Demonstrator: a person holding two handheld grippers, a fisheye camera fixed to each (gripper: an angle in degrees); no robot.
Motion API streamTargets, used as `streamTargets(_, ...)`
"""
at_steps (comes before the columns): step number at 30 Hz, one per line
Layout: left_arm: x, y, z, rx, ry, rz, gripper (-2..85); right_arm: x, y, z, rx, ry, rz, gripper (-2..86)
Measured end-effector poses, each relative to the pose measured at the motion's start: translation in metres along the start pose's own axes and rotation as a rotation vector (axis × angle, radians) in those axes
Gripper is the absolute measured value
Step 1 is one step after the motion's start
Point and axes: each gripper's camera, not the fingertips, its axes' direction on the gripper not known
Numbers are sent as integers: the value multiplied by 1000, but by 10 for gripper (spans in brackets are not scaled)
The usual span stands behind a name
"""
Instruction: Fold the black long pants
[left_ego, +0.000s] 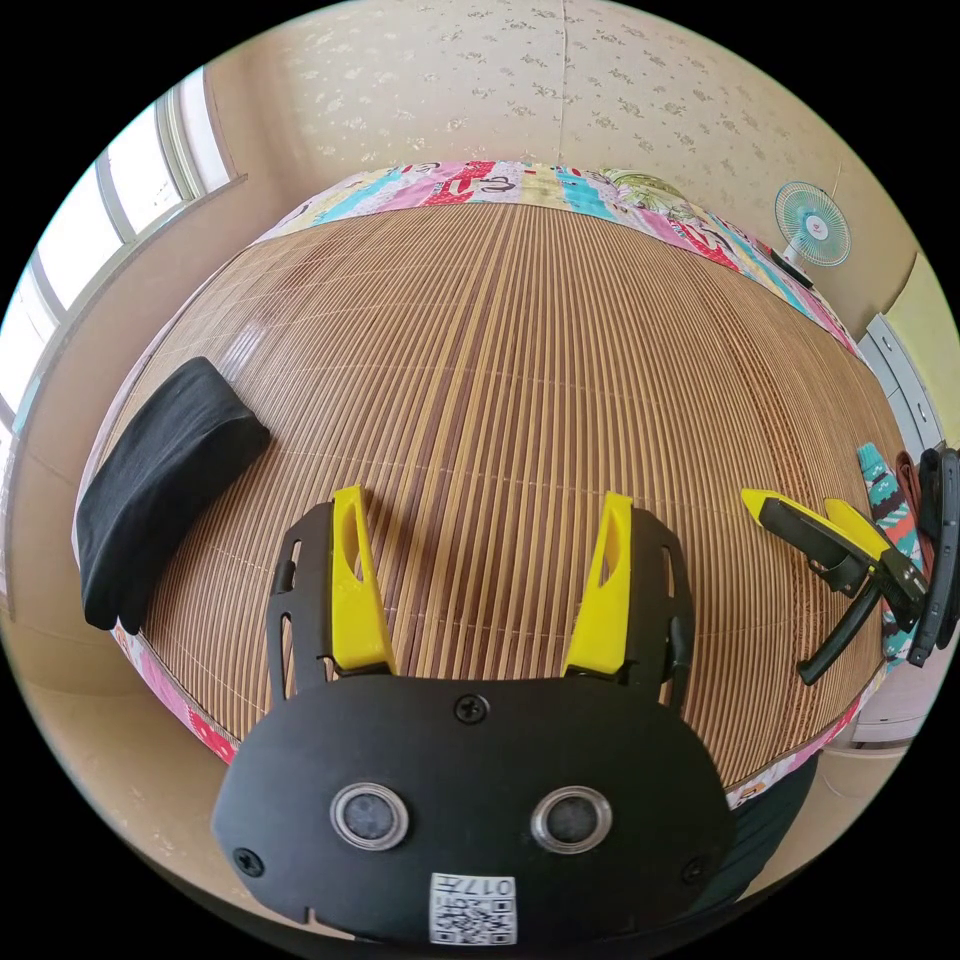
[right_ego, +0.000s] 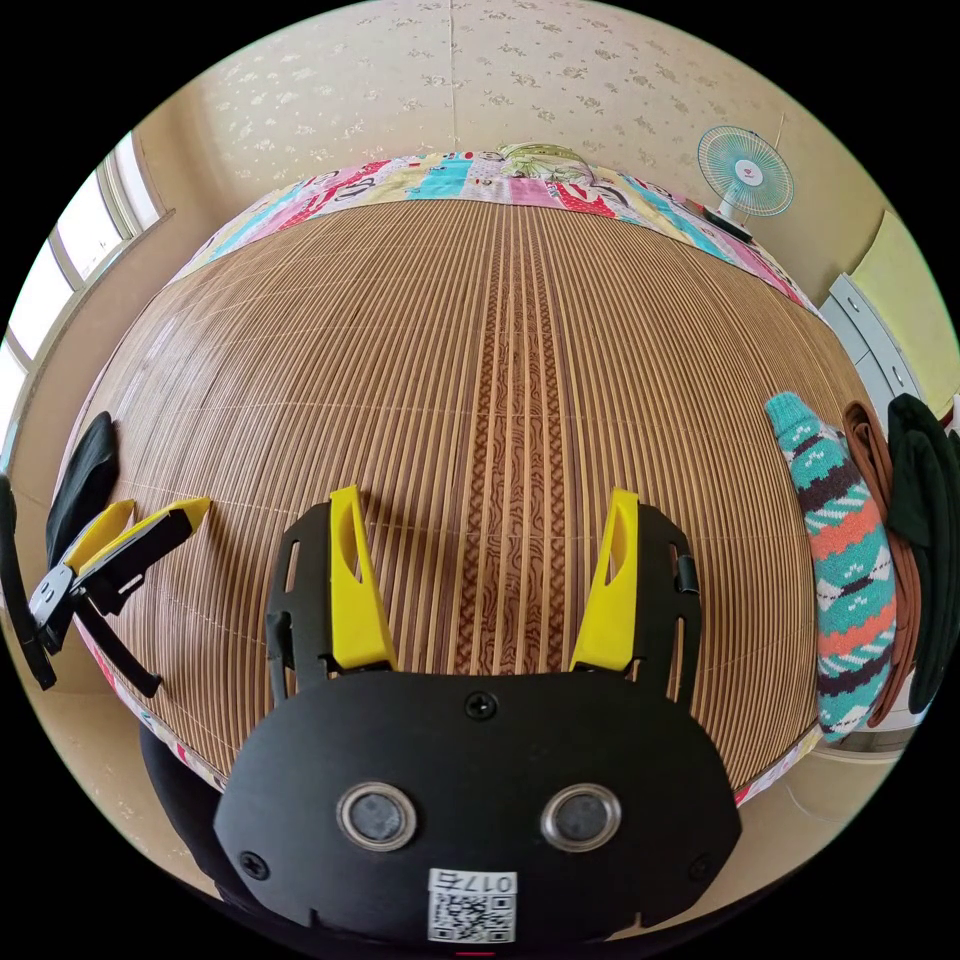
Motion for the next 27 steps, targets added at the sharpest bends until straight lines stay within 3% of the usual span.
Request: streamTargets(27, 3, -2, -3, 1, 0, 1, 301, -2, -2, -7, 0, 1, 3, 312)
